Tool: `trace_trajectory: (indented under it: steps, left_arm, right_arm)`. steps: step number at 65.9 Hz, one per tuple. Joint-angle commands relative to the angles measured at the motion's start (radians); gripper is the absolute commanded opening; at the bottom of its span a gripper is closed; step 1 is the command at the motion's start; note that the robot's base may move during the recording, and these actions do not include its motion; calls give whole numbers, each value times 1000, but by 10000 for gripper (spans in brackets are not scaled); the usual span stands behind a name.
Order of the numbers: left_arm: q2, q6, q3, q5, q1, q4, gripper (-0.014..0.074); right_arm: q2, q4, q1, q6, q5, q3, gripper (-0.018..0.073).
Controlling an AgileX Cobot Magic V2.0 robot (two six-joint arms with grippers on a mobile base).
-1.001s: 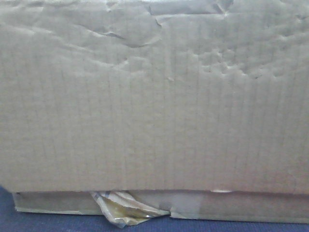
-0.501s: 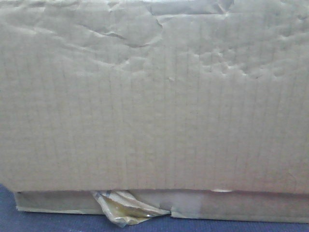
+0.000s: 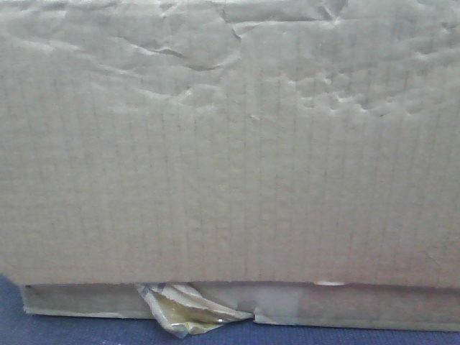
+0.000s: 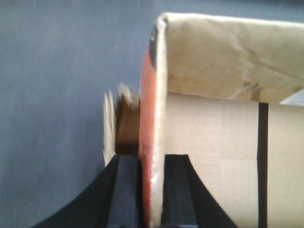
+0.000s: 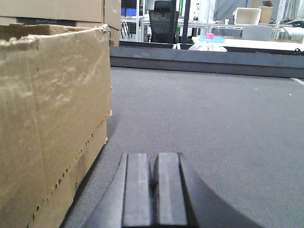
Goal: Stack two boxes on right shelf middle
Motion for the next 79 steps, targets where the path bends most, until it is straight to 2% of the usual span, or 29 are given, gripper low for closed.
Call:
trace_trajectory:
  steps: [1,7,16,34,50,56,69,74,79]
  left_arm:
    - [13,-80,68,-59,-34,35,-111]
    - [35,-110,135,-93,-38,30,-111]
    - [87,-110,185,-97,-38,14,-111]
    - [180,-110,192,-93,-38,-55,-111]
    - [197,-110,192,-79,-38,-87,-104]
    - [197,-106,192,-79,-38,-90,-30]
    - [197,-102,192,-64,-38,-77,271]
    - [197,-98,187,-62,-38,-64,344]
    - [195,-92,166,-56,-38,-63,361]
  right_arm:
    - [-3,5,-4,-3,-20,0,-162]
    - [-3,5,-4,-3,-20,0,-162]
    - [-3,5,-4,-3,-20,0,-162]
    - [-3,5,-4,-3,-20,0,-162]
    - [-3,5,-4,-3,-20,0,-162]
    - [-3,5,-4,-3,-20,0,-162]
    - [-3,5,-4,-3,-20,0,-162]
    - [-3,5,-4,-3,-20,0,-162]
    - [-3,5,-4,-3,-20,0,-162]
